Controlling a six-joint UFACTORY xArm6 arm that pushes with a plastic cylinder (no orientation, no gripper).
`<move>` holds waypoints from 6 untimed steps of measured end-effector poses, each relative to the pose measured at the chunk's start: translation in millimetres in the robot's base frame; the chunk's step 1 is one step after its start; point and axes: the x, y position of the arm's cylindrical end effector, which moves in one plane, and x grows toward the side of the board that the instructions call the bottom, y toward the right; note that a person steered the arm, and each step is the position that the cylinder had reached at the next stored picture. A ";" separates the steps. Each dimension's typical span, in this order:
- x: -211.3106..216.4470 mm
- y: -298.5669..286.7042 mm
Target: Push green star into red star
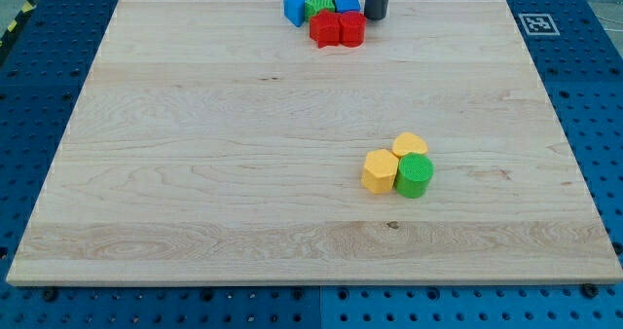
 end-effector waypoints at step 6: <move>-14.6 -67.3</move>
